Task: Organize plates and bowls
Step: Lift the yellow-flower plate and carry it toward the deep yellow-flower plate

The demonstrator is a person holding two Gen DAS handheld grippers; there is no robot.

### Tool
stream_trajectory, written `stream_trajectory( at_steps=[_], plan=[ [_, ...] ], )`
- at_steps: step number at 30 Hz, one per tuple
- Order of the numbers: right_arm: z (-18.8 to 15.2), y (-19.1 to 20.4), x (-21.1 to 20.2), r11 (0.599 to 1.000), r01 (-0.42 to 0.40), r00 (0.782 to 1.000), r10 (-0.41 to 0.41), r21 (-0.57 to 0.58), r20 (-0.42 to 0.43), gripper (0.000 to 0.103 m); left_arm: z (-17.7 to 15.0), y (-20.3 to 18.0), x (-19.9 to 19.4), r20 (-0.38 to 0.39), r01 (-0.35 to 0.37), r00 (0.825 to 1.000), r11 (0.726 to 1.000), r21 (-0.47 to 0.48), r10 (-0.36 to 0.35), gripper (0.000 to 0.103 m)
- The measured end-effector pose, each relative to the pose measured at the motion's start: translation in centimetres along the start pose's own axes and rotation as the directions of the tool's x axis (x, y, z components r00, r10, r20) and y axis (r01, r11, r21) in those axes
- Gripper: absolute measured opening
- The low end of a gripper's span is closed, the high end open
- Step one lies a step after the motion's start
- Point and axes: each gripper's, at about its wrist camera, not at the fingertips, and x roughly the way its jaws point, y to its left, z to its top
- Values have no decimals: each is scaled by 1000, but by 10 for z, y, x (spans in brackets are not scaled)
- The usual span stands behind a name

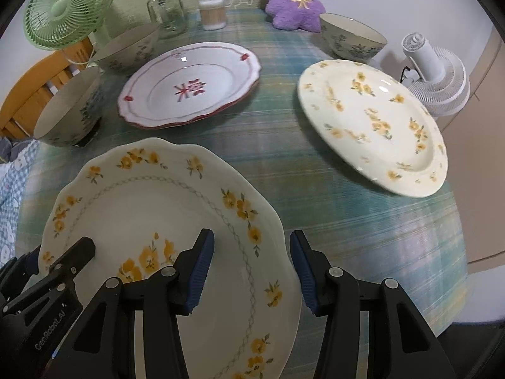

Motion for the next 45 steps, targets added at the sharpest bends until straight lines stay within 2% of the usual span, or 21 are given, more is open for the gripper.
stream_trajectory(
  at_steps=[10,16,21,23,24,26,27,29,40,45],
  plan=[
    [10,-39,10,1000,14,1000,-14,14,-22,53,6,-41,13,-26,11,1000,1000,12,-10,52],
    [9,-47,16,1000,8,999,-7,16,-45,53,5,-48,17,-39,16,999,1000,4,-15,52],
    [8,-47,15,1000,-6,999,7,8,-37,54,8,-55,23,-57,16,998,1000,12,-16,60],
    [10,-47,12,1000,-20,1000,20,-2,-20,54,9,-57,23,-59,21,998,1000,20,-20,66],
    [11,-46,10,999,-29,1000,29,-13,-8,56,9,-58,20,-47,20,999,1000,23,-19,69],
    [12,-45,5,999,-38,999,38,-27,14,67,8,-59,13,-18,7,1000,1000,30,-6,82],
    [13,-44,2,998,-45,999,46,-31,26,72,9,-59,10,-4,0,1000,999,33,0,83],
    [16,-43,-4,997,-56,997,57,-44,41,75,11,-60,5,16,-13,1000,999,34,13,84],
    [28,-58,-33,994,-96,988,100,-43,117,76,20,-72,-27,109,-62,992,998,18,59,87],
    [28,-69,-59,998,-63,983,59,19,175,76,31,-80,-46,179,-17,984,998,68,4,87]
  ],
)
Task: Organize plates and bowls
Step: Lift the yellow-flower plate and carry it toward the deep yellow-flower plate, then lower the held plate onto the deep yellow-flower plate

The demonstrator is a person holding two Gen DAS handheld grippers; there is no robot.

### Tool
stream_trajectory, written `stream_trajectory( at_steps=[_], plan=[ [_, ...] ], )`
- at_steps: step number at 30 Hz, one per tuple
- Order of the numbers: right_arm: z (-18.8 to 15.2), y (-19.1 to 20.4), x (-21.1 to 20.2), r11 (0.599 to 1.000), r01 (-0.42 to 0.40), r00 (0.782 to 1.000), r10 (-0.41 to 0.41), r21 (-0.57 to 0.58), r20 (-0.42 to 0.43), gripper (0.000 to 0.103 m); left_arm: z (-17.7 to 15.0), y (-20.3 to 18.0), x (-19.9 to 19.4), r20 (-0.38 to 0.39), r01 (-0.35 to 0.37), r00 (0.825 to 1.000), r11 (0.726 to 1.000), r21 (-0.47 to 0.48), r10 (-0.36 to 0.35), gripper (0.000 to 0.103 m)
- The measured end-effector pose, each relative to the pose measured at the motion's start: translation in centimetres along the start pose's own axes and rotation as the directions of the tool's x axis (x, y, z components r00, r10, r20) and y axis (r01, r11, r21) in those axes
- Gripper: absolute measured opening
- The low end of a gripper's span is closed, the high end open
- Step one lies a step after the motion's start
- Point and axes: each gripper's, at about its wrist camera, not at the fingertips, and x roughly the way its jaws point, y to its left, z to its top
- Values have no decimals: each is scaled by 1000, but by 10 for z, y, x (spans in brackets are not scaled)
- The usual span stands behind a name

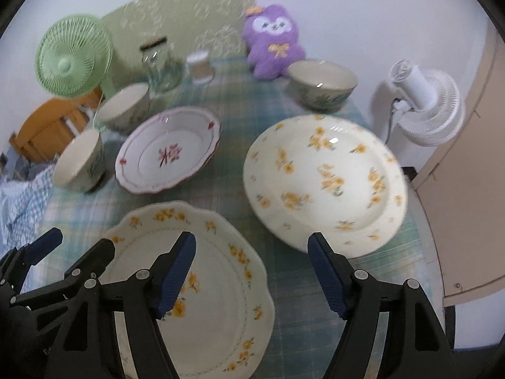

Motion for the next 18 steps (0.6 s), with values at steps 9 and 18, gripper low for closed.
stream_trajectory(
  at_steps=[9,18],
  plan=[
    [16,-41,-18,996,61,998,-63,69,29,76,20,-35,-5,34,107,994,993,41,-109,87],
    [46,-90,1,998,24,1000,-25,53,16,76,42,-85,12,32,84,996,996,6,-84,87]
  ],
)
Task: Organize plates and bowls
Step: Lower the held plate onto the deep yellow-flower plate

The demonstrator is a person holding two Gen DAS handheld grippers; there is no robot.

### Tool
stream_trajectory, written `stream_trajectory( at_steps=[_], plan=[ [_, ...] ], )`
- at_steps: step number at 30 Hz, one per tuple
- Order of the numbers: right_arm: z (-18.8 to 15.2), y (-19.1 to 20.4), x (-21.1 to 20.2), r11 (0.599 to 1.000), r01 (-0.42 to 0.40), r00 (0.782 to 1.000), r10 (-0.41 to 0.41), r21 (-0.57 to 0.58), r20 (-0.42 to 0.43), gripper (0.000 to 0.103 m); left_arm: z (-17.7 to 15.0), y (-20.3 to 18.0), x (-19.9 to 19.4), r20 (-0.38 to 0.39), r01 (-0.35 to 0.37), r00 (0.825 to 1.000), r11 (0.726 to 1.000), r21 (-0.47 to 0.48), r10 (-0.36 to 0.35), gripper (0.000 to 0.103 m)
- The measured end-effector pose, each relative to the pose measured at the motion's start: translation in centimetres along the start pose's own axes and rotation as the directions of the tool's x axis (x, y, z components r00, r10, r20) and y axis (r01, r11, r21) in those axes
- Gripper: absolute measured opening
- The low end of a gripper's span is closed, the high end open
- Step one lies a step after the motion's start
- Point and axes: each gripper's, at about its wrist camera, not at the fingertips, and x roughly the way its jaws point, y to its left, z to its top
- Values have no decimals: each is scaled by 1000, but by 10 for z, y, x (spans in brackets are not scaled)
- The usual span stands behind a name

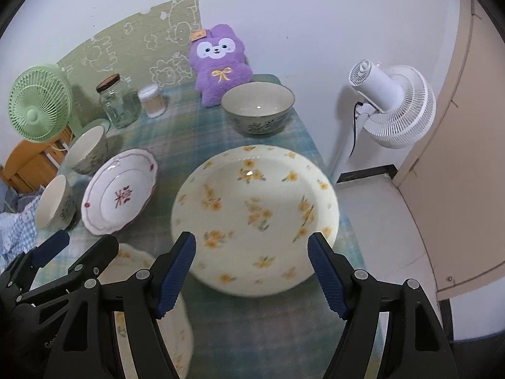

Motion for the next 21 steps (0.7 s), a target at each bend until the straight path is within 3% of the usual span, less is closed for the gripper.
stream_trajectory(
  at_steps=[13,21],
  plan=[
    [31,-46,60,998,-48,997,46,-31,-66,76,11,-43,51,-27,-89,996,995,-52,88,85],
    [36,-60,97,996,-66,990,59,-52,-125,76,11,-60,86,-68,-135,989,988,-78,130,77]
  ],
)
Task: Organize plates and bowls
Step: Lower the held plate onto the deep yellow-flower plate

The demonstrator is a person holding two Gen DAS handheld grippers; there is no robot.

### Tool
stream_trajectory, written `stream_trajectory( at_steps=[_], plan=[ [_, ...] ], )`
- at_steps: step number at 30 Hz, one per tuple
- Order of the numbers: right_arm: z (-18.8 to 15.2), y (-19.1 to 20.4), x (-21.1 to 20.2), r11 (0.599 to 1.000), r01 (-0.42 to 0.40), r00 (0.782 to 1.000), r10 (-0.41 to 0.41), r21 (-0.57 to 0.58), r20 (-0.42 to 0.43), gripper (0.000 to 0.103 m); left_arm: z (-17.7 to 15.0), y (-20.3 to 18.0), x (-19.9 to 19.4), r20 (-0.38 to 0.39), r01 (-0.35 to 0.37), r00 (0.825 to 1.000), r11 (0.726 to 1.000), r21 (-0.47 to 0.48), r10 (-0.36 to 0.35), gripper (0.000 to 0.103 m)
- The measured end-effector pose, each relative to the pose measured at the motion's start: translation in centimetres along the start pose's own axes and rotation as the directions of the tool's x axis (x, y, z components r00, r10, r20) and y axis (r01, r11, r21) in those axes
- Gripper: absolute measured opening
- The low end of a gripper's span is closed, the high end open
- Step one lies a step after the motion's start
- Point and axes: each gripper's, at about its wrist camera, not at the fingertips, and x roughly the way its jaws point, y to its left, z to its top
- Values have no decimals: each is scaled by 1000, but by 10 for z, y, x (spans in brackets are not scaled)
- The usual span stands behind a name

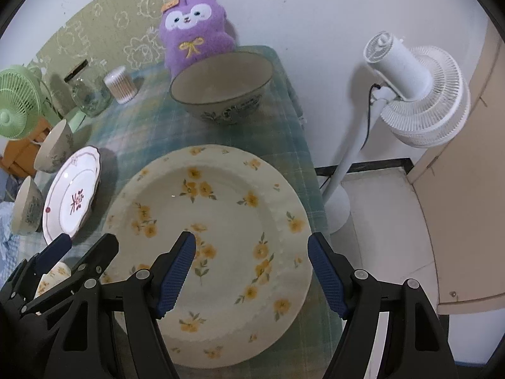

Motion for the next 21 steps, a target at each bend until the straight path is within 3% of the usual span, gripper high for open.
stream_trajectory(
  at_steps=[6,11,18,21],
  plan=[
    [9,-3,17,999,16,1000,-16,-49,-5,76,-4,-7,22,-50,-29,998,999,-15,29,69],
    [16,-12,32,999,-3,999,1,-52,-37,76,-5,-9,34,-81,-33,996,999,-25,31,51],
    [24,-18,44,999,9,999,-11,-44,-40,76,-2,-14,38,-87,-43,995,998,-36,40,49],
    [26,-18,49,999,-1,999,-1,-39,-50,64,-1,-15,39,-85,-54,995,998,-41,50,50]
  ],
)
